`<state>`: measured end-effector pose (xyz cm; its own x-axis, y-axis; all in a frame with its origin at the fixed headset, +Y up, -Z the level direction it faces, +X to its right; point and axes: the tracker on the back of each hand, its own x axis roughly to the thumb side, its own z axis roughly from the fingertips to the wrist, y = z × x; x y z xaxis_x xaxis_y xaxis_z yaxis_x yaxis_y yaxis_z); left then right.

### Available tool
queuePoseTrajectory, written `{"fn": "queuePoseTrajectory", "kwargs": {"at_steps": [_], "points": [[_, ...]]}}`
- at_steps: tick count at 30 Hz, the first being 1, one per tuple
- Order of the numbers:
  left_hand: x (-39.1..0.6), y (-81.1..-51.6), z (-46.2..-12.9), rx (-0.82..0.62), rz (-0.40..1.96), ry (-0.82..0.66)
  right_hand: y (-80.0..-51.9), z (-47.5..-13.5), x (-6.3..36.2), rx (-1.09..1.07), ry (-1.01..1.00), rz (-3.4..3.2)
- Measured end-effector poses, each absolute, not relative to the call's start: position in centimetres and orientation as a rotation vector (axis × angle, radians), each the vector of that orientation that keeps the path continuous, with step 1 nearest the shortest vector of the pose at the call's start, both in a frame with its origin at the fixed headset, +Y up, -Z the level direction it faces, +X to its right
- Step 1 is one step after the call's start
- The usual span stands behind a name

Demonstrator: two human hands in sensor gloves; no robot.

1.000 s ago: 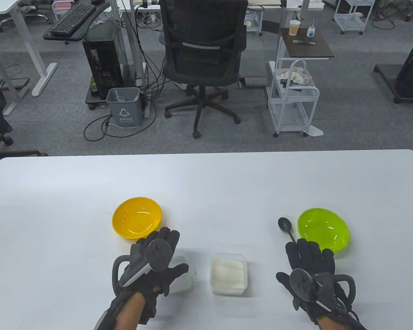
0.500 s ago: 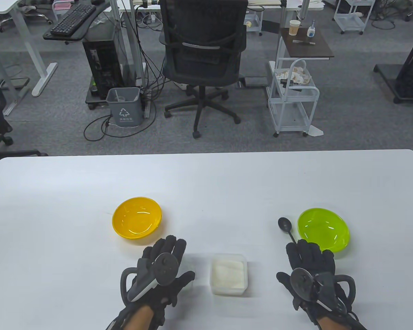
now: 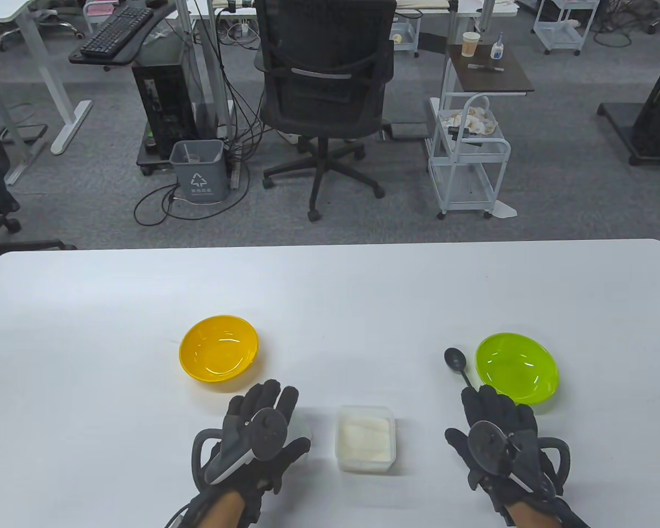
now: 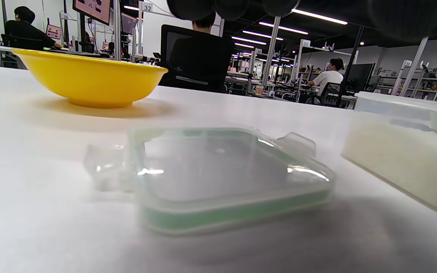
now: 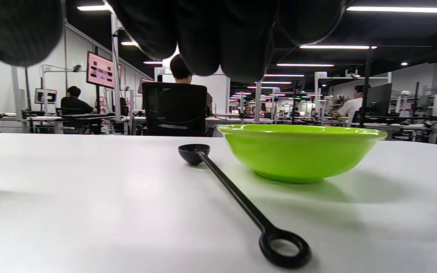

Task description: Scoop white sugar from container into bowls

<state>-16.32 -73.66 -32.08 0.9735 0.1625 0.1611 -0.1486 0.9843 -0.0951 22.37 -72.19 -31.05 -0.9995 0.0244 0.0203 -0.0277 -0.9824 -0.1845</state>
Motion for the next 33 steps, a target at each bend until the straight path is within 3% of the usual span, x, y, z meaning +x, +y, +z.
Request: {"fn": "queuePoseTrajectory", "kwargs": {"at_steps": [3, 10, 19, 33], "points": [[-16.4, -73.7, -32.1, -0.096, 0.162, -0.166, -71.4, -32.2, 22.1, -0.216, -0.102, 3.217], [-16.4, -73.7, -32.1, -0.106, 0.154, -0.161, -72.3, -34.8, 22.0, -0.524, -0.001, 3.344], [-16.3, -73.8, -32.2, -0.124, 0.141, -0.160, -76.4, -36.4, 22.2, -0.607, 0.114, 3.400], [-16.3, -74.1, -32.3, -0.137, 0.142, -0.149, -76.9, -36.5, 22.2, -0.613, 0.046, 3.424]]}}
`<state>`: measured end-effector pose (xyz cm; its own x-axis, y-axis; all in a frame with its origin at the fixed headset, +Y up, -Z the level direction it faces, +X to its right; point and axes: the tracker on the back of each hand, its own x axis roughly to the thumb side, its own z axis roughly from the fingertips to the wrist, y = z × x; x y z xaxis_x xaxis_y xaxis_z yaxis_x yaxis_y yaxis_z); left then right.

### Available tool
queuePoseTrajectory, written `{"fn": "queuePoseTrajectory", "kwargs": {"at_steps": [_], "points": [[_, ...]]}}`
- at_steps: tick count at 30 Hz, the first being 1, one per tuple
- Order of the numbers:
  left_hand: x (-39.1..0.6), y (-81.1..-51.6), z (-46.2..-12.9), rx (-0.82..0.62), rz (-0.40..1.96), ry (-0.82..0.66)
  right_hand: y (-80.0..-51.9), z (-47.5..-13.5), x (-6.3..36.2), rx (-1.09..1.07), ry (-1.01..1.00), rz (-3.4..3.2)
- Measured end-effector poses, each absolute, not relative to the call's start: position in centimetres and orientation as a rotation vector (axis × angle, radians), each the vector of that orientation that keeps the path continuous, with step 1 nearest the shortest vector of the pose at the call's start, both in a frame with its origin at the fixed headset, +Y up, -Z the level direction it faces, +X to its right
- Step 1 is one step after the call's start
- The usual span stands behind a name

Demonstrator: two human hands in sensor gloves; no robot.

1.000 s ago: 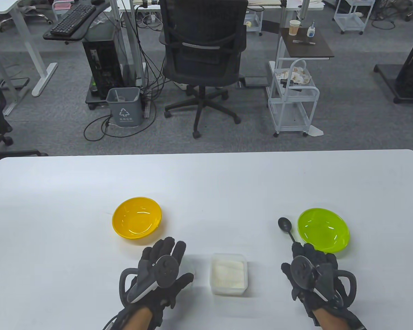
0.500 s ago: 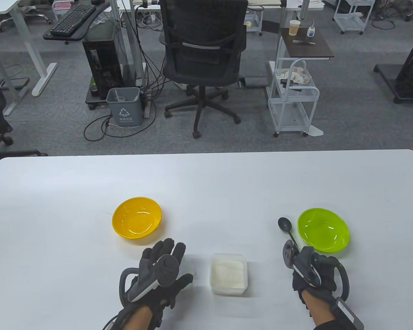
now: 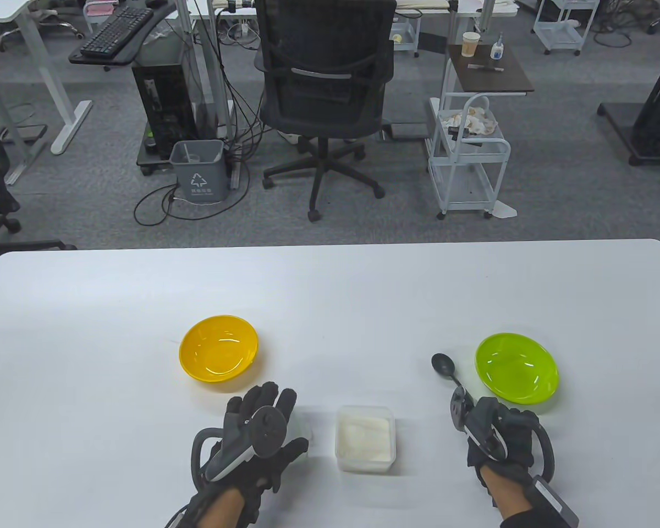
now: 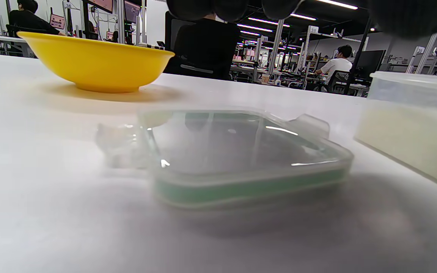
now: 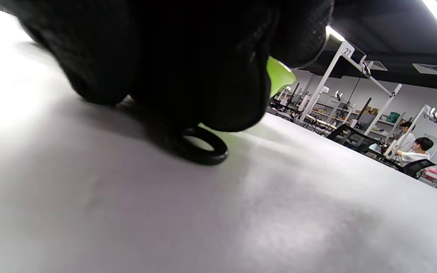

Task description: Scoop white sugar from container into bowls

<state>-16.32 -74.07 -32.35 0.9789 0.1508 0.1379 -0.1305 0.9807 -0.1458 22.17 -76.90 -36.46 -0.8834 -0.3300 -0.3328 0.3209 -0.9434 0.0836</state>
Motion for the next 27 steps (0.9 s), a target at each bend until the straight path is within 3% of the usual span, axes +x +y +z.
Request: {"fn": "queuePoseTrajectory", "kwargs": {"at_steps": [15, 27], "points": [[-16.6, -74.1, -32.4, -0.122, 0.145, -0.156, -76.8, -36.0, 23.1, 0.535, -0.136, -2.937], [-16.1, -74.3, -32.5, -0.143, 0.165, -0.172, -73.8, -34.4, 23.4, 0.475, 0.034, -3.250]]}}
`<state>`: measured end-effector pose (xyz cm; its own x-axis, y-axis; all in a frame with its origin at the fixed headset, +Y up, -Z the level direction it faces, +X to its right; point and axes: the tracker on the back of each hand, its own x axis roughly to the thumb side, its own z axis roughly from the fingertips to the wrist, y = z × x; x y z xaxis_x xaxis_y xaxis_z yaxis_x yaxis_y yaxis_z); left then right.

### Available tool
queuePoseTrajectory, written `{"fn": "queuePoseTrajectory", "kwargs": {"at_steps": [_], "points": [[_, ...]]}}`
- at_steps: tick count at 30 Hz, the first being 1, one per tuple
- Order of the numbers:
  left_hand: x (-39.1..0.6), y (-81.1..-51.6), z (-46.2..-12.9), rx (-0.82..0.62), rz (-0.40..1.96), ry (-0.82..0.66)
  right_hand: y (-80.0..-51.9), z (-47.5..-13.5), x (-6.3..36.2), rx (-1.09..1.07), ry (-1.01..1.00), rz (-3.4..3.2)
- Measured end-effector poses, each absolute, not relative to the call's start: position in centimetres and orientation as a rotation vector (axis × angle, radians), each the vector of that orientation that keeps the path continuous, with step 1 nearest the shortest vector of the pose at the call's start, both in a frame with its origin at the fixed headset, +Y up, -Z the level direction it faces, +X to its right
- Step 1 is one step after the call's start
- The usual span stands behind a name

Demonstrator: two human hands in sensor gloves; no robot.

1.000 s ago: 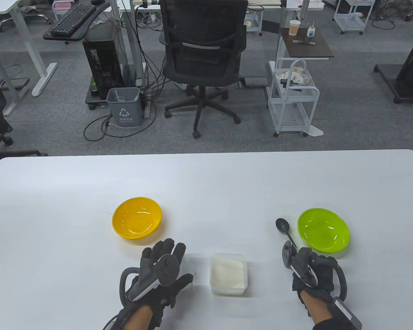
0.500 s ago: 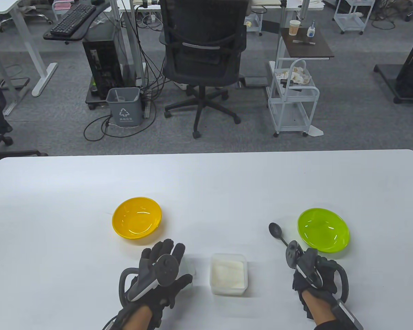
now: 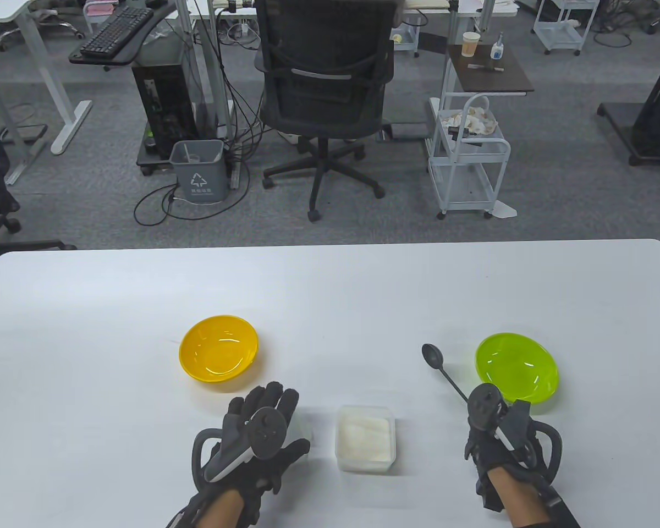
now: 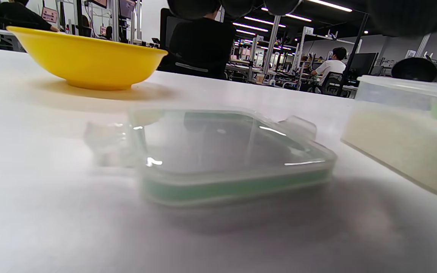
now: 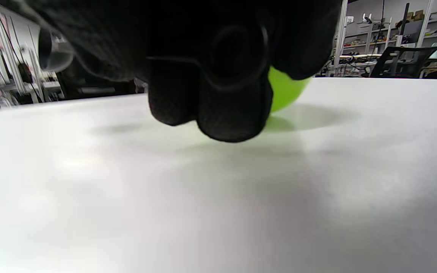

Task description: Scoop white sugar from container into bowls

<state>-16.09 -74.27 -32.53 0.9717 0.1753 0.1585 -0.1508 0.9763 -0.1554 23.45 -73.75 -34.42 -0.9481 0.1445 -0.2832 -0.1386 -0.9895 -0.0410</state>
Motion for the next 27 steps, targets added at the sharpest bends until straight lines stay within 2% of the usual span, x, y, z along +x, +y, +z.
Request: {"fn": "queuePoseTrajectory", "kwargs": {"at_steps": [6, 12, 16, 20, 23, 27], "points": [[-14.4, -73.8, -33.1, -0.182, 0.190, -0.196, -71.1, -33.1, 22.8, -0.258, -0.166, 2.884], [-12.2, -72.8, -33.8, -0.233, 0.219, -0.244, -68.7, -31.4, 20.9, 0.079, -0.407, 2.983], [-10.9, -73.7, -34.2, -0.294, 0.254, -0.255, -69.3, -30.3, 20.3, 0.231, -0.547, 3.035], [-10.2, -75.7, -34.0, -0.368, 0.289, -0.292, -70.6, -29.7, 19.8, 0.401, -0.516, 3.051], [-9.9, -77.1, -33.7, -0.411, 0.279, -0.313, -71.0, -29.3, 19.1, 0.479, -0.567, 3.105], [-10.1, -77.6, -33.5, -0.412, 0.301, -0.310, -71.2, -28.8, 17.9, 0.547, -0.686, 3.190]]}}
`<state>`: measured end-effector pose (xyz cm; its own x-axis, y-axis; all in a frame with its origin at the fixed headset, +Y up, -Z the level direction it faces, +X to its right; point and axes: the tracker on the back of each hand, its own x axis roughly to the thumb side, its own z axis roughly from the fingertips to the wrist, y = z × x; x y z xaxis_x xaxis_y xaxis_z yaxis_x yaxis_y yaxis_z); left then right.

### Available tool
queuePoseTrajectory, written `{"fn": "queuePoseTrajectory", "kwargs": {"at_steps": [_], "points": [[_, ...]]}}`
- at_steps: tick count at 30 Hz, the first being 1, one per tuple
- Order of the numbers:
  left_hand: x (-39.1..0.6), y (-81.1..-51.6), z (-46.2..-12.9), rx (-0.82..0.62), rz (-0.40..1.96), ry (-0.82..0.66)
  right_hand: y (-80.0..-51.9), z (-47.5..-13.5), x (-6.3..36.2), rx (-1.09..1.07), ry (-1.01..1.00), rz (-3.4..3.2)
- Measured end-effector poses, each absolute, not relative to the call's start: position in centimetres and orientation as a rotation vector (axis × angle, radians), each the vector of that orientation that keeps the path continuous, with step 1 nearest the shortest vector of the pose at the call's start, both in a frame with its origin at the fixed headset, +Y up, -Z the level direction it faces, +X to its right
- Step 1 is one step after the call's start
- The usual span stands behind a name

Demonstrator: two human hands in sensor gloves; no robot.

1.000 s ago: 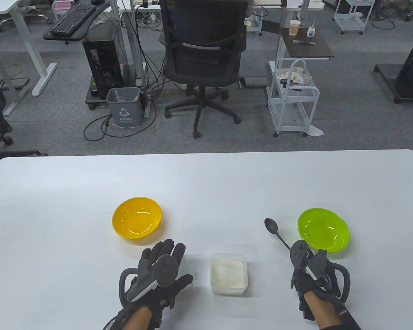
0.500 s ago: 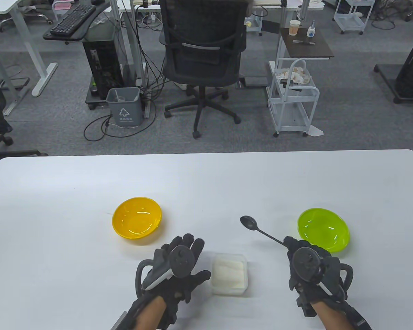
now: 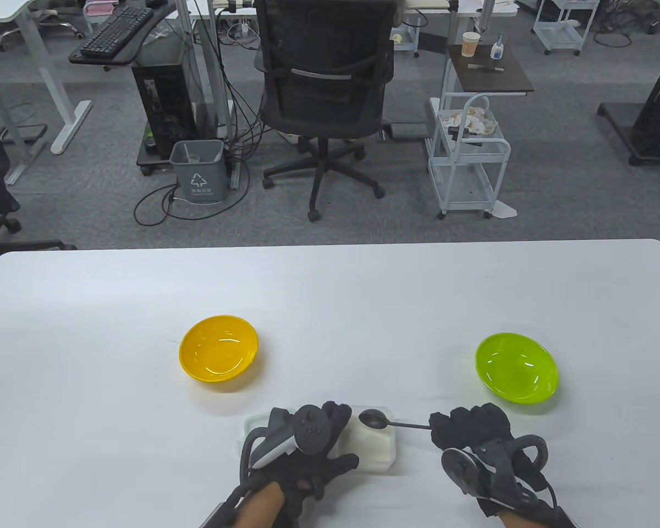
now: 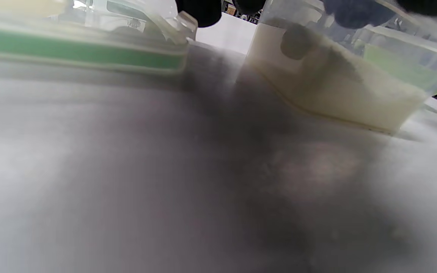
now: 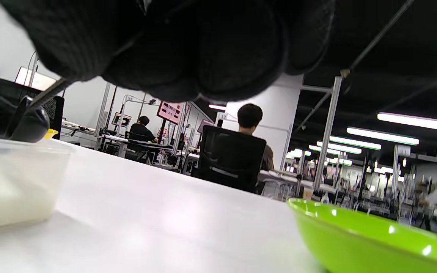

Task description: Scoop white sugar from container into bowls

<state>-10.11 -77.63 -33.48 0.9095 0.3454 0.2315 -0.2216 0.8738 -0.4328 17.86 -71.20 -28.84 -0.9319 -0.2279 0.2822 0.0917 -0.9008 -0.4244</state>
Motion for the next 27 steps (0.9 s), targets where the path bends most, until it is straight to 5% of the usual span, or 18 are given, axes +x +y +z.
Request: {"fn": "queuePoseTrajectory", "kwargs": {"at_steps": [17, 27], "points": [[-10.1, -77.9, -33.4, -0.403, 0.312, -0.307, -71.7, -27.8, 15.8, -0.634, 0.610, -2.763], [-10.0, -77.9, -33.3, -0.394, 0.298, -0.306, -73.2, -30.3, 17.9, -0.390, 0.180, -3.333]]}}
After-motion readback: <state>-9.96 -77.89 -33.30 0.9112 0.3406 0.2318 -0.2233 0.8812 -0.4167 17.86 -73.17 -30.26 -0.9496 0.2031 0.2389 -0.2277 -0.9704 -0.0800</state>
